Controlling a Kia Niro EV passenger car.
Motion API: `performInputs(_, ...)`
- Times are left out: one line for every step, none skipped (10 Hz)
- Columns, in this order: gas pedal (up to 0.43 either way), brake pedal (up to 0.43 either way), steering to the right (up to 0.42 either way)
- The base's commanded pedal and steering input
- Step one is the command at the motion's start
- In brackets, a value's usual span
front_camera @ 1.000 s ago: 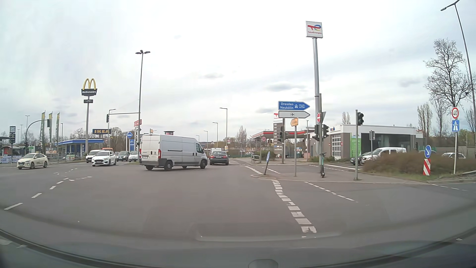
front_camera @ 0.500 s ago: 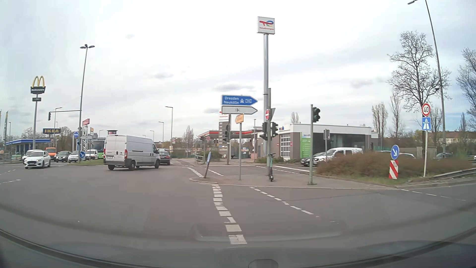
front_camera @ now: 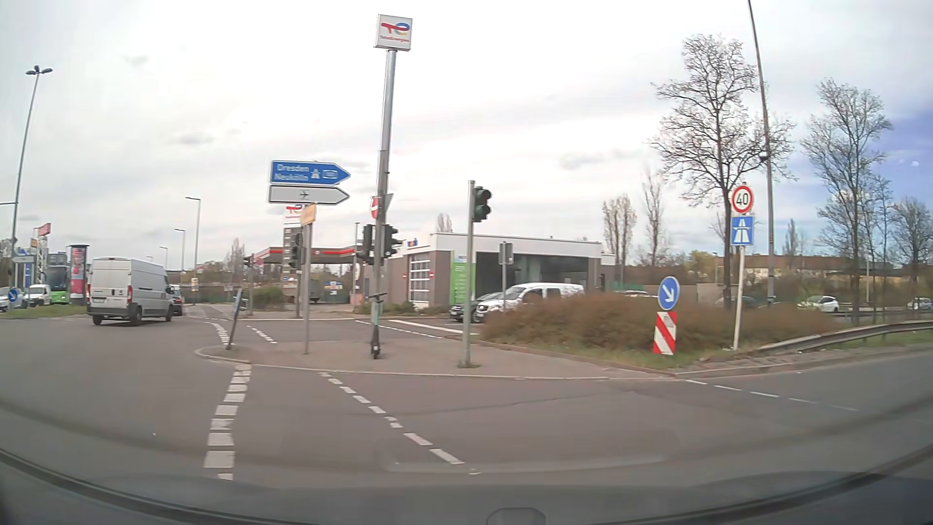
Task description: Follow the waypoints while adhering to traffic rules and regulations
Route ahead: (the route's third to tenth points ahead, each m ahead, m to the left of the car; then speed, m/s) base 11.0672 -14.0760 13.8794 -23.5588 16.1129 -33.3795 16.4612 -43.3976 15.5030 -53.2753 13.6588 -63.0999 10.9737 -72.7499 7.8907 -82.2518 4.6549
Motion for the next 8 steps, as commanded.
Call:
performInputs(0.177, 0.000, 0.590)
performInputs(0.177, 0.000, 0.615)
performInputs(0.177, 0.000, 0.621)
performInputs(0.177, 0.000, 0.619)
performInputs(0.177, 0.000, 0.618)
performInputs(0.177, 0.000, 0.613)
performInputs(0.177, 0.000, 0.601)
performInputs(0.177, 0.000, 0.586)
